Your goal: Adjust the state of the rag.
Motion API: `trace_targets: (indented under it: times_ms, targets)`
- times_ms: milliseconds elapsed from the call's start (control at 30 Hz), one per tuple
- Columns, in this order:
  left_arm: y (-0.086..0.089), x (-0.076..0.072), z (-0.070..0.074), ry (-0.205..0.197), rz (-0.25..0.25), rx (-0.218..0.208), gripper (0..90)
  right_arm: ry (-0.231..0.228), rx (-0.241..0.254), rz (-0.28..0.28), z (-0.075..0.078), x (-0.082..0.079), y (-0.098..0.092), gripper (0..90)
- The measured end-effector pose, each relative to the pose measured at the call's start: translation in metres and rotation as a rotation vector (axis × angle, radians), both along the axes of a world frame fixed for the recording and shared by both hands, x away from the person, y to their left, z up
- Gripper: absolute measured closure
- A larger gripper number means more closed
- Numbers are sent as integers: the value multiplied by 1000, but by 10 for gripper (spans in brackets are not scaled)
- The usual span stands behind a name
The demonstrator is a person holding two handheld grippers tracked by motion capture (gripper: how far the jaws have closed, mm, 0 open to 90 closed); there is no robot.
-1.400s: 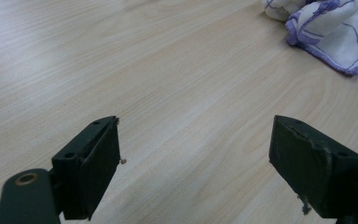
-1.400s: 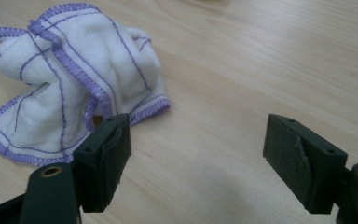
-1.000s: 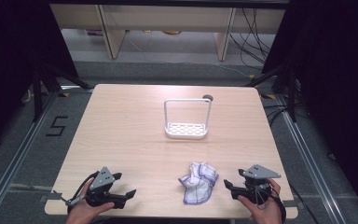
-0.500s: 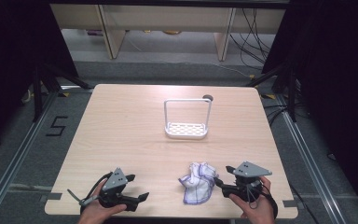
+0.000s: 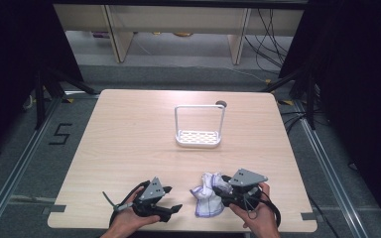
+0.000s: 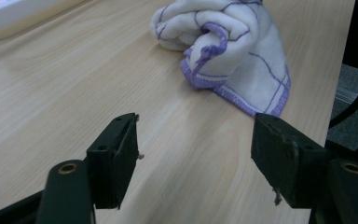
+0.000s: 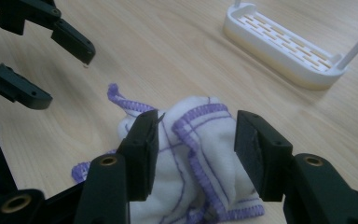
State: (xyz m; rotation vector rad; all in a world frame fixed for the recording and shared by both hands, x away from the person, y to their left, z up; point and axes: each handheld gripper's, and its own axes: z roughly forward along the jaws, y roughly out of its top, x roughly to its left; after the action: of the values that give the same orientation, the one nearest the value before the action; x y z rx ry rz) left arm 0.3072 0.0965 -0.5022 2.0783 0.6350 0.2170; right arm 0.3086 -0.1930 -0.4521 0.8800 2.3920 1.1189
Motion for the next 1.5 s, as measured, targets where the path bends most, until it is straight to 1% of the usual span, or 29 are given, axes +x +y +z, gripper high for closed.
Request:
trace_targets:
  times_ms: [100,133,167,200,267,300,333,367,400,433,500,567,600,633,667,700,733,833,867,900,1067,1133,1167,1300,1333,1367,1433,1467,1500]
  targets:
    - [-8,7,1,-1,-20,-4,348,9,-15,22,-2,4,5,530]
    - [-10,9,2,-4,-27,2,353,-3,-20,25,-2,6,6,536]
    - [-13,11,2,-19,-26,7,354,2,-21,26,-3,6,8,539]
    - [-16,13,2,-10,-33,-2,361,9,-20,22,-3,6,9,545]
    - [-23,17,1,-15,-35,-8,363,8,-31,26,-3,7,10,556]
    - [-26,18,0,-8,-36,-9,361,15,-29,25,-3,7,11,568]
    - [-29,20,-1,-10,-42,-14,359,5,-35,37,-4,8,12,581]
    - [-31,22,-1,-12,-55,3,360,2,-39,35,-4,8,13,590]
    - [-34,23,-1,-22,-60,3,365,4,-42,30,-4,8,13,608]
    - [-37,23,-2,-24,-57,-12,375,1,-48,30,-5,9,13,634]
    - [-41,26,-3,-34,-75,-12,453,9,-60,28,-6,9,14,694]
    - [-42,29,-5,-52,-112,-30,659,0,-81,36,-6,9,13,783]
    - [-42,29,-3,-52,-107,-27,751,-9,-81,39,-5,9,11,826]
    - [-42,29,-3,-52,-107,-27,805,-26,-78,39,-5,10,9,855]
    - [-38,29,-1,-54,-108,-43,846,-33,-72,49,-3,10,6,866]
    - [-35,29,2,-61,-106,-40,856,-37,-65,49,0,10,3,872]
    - [-33,29,4,-56,-104,-55,859,-38,-59,46,2,9,0,874]
    - [-23,28,12,-52,-91,-66,865,-80,-60,39,11,9,-8,879]
    - [-18,27,15,-45,-90,-76,865,-69,-50,18,15,7,-10,880]
    - [-18,27,15,-45,-90,-76,865,-78,-43,14,19,7,-14,880]
    - [10,18,28,-44,-58,-106,865,-115,3,-1,35,9,-29,882]
    - [21,15,32,-47,-40,-118,865,-108,32,-23,41,7,-32,882]
    - [27,14,35,-47,-33,-122,864,-130,30,-7,44,9,-35,883]
    - [50,12,41,-54,1,-145,864,-146,44,-15,57,11,-42,882]
    - [56,12,43,-54,13,-146,864,-156,66,-20,58,12,-43,882]
    - [61,13,43,-49,25,-154,863,-145,64,-16,61,13,-45,882]
    - [71,15,44,-37,49,-174,863,-152,69,-27,64,16,-48,883]
    - [75,15,44,-32,59,-178,864,-142,86,-32,64,17,-48,883]
    - [79,15,44,-31,68,-174,863,-134,85,-23,64,19,-49,882]
